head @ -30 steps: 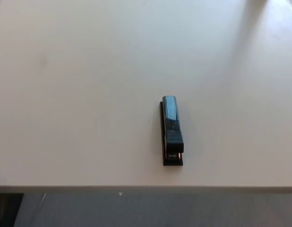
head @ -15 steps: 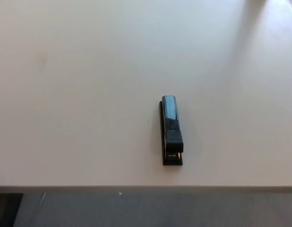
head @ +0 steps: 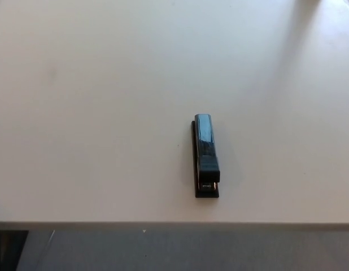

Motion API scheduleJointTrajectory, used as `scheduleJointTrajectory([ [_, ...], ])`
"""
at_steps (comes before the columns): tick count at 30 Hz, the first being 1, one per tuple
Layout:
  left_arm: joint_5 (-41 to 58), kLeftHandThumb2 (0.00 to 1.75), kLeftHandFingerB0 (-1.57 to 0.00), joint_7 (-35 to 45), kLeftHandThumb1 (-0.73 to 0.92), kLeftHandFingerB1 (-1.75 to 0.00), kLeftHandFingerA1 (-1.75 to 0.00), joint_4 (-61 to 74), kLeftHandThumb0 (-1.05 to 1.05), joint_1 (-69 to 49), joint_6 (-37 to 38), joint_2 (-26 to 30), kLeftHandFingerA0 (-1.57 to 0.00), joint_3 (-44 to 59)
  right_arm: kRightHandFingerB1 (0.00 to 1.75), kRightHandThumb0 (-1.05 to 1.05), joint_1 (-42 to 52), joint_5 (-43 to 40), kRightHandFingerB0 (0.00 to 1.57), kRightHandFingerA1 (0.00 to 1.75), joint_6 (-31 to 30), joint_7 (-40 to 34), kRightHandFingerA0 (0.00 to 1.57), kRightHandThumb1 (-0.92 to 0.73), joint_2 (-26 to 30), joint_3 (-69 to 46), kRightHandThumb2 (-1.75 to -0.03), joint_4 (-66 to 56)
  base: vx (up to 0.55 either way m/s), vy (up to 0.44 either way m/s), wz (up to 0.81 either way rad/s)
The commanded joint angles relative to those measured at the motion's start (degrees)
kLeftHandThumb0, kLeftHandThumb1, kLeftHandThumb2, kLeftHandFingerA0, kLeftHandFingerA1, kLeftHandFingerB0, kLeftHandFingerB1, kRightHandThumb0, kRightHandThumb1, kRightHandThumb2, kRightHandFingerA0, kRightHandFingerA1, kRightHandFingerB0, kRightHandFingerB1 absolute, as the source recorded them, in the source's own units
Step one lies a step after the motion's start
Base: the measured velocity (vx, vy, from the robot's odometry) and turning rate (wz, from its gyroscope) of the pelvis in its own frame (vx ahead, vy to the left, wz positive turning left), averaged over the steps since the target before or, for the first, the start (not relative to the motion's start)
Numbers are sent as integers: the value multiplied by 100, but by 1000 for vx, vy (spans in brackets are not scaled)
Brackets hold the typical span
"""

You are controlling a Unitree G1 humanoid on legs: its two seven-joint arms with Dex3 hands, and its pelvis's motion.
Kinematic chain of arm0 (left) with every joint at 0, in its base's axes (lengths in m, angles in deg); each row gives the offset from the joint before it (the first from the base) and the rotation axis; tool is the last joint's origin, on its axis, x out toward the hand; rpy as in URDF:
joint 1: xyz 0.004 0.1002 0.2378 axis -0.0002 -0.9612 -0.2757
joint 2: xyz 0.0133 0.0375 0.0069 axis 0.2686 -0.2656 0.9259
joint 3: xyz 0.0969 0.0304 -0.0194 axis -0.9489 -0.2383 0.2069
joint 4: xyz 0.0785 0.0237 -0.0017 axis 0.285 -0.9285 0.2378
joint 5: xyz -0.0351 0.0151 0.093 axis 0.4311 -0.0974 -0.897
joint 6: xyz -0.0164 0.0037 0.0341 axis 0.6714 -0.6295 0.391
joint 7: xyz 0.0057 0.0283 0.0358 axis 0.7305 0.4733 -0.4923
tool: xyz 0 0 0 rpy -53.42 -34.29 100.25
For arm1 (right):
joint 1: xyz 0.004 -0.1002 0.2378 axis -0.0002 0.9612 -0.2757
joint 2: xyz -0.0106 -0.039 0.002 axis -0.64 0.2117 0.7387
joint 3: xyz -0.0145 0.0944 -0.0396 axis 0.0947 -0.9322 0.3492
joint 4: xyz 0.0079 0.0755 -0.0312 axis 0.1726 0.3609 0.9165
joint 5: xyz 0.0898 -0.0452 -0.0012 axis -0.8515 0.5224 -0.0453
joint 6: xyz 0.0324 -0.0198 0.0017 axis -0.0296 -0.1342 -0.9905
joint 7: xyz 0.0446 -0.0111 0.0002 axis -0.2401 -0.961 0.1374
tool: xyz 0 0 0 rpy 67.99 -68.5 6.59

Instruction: The robot uses its right hand to press on the stapler that is in the middle of the desk

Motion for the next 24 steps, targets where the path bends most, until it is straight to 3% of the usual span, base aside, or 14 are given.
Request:
scheduleJointTrajectory([
  [1, 127, 95, 0, 156, 92, -21, -36, -129, -51, -143, 321, 117, -9, 77, 78, -14, 421, -909, 71, 65, -263, -379, 97, -72, 337, -881, -62, 137, 0, 0, 0],
  [3, 96, 96, 0, 135, 92, -22, -37, -144, -52, -177, 312, 137, -9, 58, 89, -16, 483, -1103, 68, 72, -117, -443, 95, -76, 333, -1220, -62, 112, 0, 0, 0],
  [4, 129, 93, 0, 150, 92, -21, -36, -91, -50, -201, 236, 130, -11, 74, 53, -21, 509, -1272, 67, 67, -42, -620, 100, -77, 398, -1485, -63, 100, 0, 0, 0],
  [6, 130, 104, 0, 164, 89, -25, -38, -5, -53, -273, 254, 128, -4, 68, 53, -22, 497, -1569, 75, 61, 149, -832, 103, -67, 496, -1926, -60, 70, 0, 0, 0],
  [7, 110, 93, 0, 146, 92, -22, -37, 34, -49, -309, 257, 131, -11, 54, 55, -25, 486, -1702, 80, 62, 236, -912, 104, -73, 546, -2131, -62, 48, 0, 0, 0],
  [9, 85, 93, -1, 120, 92, -22, -39, -6, -50, -294, 305, 131, -10, 42, 45, -20, 387, -1767, 59, 55, 383, -1283, 89, -68, 751, -2389, -60, -28, 0, 0, 0],
  [11, 72, 90, -1, 120, 92, -22, -35, -59, -46, -263, 333, 140, -6, 32, 48, -19, 314, -1636, 63, 60, 632, -1655, 91, -69, 879, -2440, -61, -91, 0, 0, 0],
  [12, 104, 96, 0, 176, 92, -22, -38, -37, -51, -271, 345, 137, -9, 43, 60, -24, 163, -1800, 76, 76, 842, -1736, 102, -79, 1044, -2665, -63, -272, 0, 0, 0],
  [13, 129, 95, 0, 182, 92, -22, -37, -45, -50, -247, 324, 138, -9, 63, 61, -19, 59, -1895, 78, 76, 947, -1680, 107, -80, 1126, -2810, -64, -392, 0, 0, 0],
  [16, 133, 96, 0, 180, 91, -22, -38, -22, -51, -212, 300, 154, -9, 66, 62, -20, -97, -1682, 77, 78, 1039, -1918, 104, -81, 1303, -2792, -64, -694, 0, 0, 0],
  [18, 181, 90, -1, 230, 92, -21, -33, -20, -46, -191, 249, 160, -5, 95, 57, -23, -288, -1710, 69, 81, 1207, -1786, 122, -80, 1417, -2900, -65, -1206, 0, 0, 0],
  [21, 124, 90, -1, 156, 92, -21, -36, -8, -50, -162, 186, 178, -11, 61, 87, -24, -481, -1817, 68, 100, 1351, -1369, 122, -82, 1338, -2946, -64, -2476, 0, 0, 0],
  [23, 98, 91, 0, 142, 92, -22, -36, -10, -50, -149, 212, 187, -10, 40, 92, -25, -522, -1727, 74, 106, 1216, -1502, 122, -80, 1184, -2832, -63, -3445, 0, 0, 0],
  [24, 113, 93, -1, 161, 92, -22, -37, -60, -49, -117, 266, 186, -10, 52, 115, -24, -516, -1782, 67, 129, 1031, -1361, 115, -80, 1065, -2678, -63, -4316, 0, 0, 0],
])
